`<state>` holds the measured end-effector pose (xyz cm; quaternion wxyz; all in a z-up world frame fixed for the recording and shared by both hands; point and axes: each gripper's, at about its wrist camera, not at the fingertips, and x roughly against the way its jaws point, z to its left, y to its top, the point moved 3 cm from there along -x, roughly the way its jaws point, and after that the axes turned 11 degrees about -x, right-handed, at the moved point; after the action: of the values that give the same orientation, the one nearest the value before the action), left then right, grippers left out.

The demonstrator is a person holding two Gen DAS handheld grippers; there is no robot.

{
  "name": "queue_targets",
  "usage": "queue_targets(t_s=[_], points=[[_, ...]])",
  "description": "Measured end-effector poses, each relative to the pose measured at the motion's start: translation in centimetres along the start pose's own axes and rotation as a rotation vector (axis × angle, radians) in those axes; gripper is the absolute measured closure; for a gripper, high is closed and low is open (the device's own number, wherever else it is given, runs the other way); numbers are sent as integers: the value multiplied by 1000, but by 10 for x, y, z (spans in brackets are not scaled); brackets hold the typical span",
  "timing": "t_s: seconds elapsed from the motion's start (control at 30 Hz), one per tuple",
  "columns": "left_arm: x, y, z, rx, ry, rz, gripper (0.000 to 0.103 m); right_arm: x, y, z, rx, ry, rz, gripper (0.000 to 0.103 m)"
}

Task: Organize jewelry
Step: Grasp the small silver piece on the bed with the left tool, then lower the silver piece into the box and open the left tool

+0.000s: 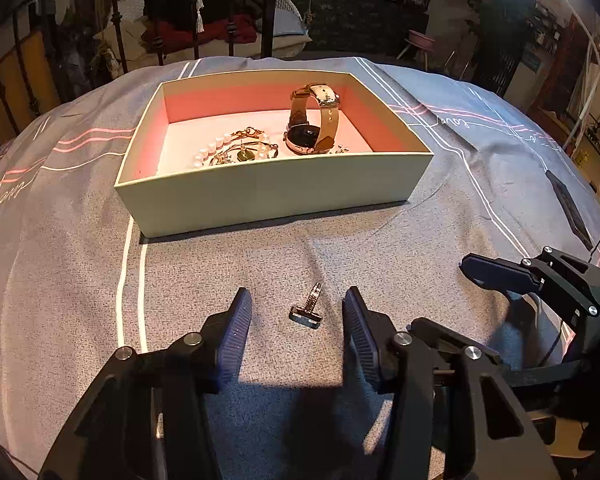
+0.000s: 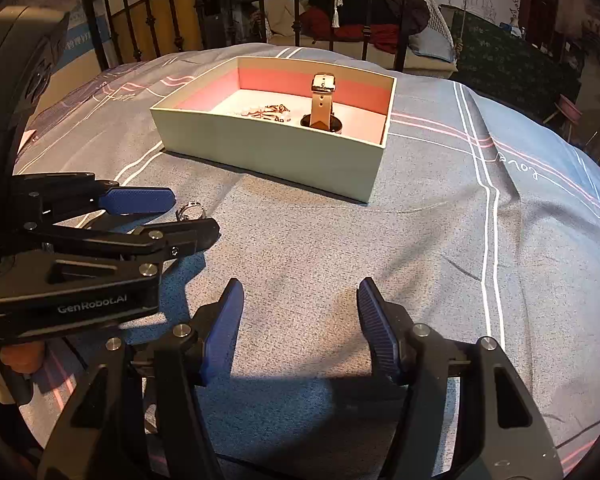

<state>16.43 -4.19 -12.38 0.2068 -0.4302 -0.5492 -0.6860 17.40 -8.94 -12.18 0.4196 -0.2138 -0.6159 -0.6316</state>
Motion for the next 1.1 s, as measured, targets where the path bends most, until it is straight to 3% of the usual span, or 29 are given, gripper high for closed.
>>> queue_targets(t_s=[0.13, 0.3, 0.33, 0.37, 0.47, 0.73, 1.1], points=[[0, -1, 7, 11, 25, -7, 89, -3, 2, 9, 22, 11, 3, 42], [2, -2, 13, 40, 3, -17, 89, -9, 5, 24, 61, 37, 16, 45], [3, -2, 13, 41, 3, -18, 89, -10, 6, 27, 70, 64, 23, 59], [3, -2, 14, 44, 4, -18, 89, -10, 6, 30, 79, 78, 27, 80], [7, -2, 15, 61, -2, -18, 89, -9, 5, 36, 105, 92, 25, 99], [31, 17, 20, 99, -33, -78, 89, 7, 32, 31, 58, 106, -66, 101], [35, 85, 48, 126, 35, -135, 89, 6, 109, 25, 20, 80, -166, 100]])
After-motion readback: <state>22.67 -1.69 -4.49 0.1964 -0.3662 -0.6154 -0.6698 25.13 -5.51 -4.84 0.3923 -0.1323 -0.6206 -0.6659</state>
